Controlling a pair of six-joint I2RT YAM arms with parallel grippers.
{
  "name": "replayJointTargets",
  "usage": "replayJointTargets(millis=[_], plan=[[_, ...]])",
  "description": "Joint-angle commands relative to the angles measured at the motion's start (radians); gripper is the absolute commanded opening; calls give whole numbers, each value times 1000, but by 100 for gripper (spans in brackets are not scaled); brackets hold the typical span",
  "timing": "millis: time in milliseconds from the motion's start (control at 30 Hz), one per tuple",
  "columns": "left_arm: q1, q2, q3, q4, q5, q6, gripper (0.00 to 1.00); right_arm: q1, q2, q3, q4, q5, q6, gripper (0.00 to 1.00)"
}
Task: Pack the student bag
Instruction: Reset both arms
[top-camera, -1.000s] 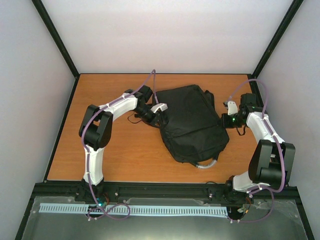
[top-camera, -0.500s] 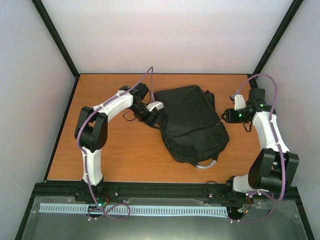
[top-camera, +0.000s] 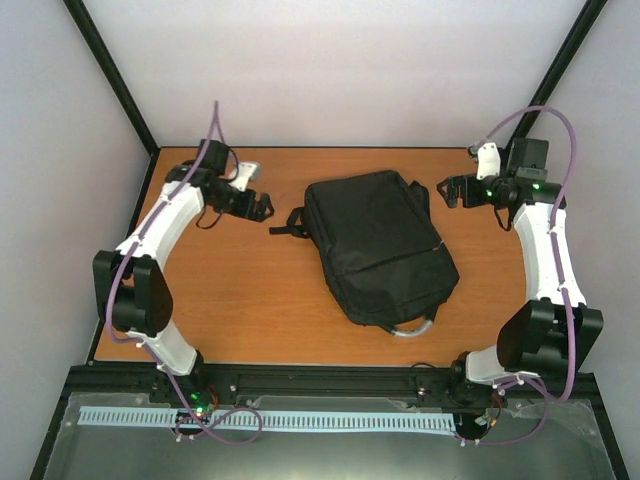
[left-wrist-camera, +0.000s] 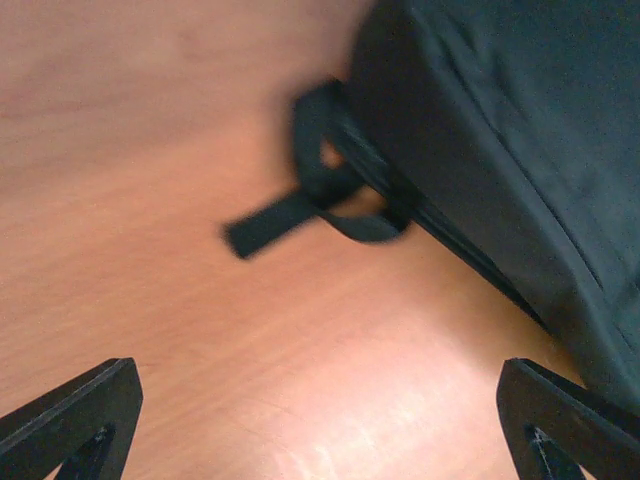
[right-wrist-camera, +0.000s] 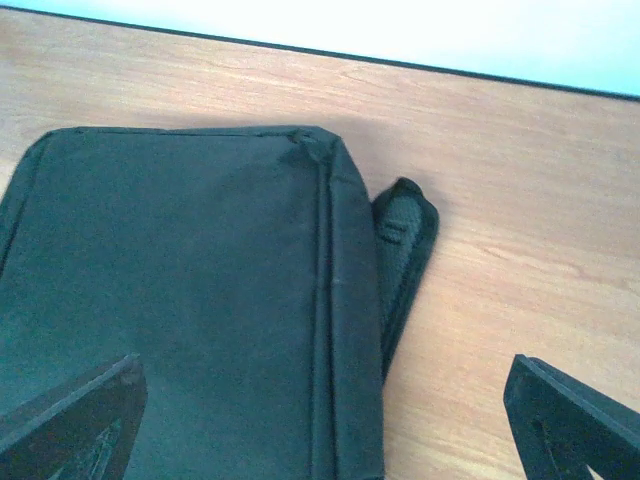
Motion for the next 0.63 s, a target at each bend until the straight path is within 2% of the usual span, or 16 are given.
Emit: replayJointTargets(millis=[0, 100, 233, 400, 500, 600], plan=[[75, -78, 4, 170, -163, -185, 100, 86, -27, 38, 13, 25, -70, 100], [78, -157, -7, 247, -353, -269, 100, 133, -77, 19, 72, 33, -55, 100], [78, -236, -30, 283, -536, -321, 100, 151, -116, -19, 148, 150, 126, 100], [78, -312, -60, 239, -495, -262, 100, 200, -212, -156, 270, 321, 178, 100], [78, -351, -128, 234, -462, -236, 100, 201, -210, -183, 288, 370, 209, 100], [78, -346, -186, 213, -483, -281, 100, 201, -204, -227, 316, 387, 225, 100]])
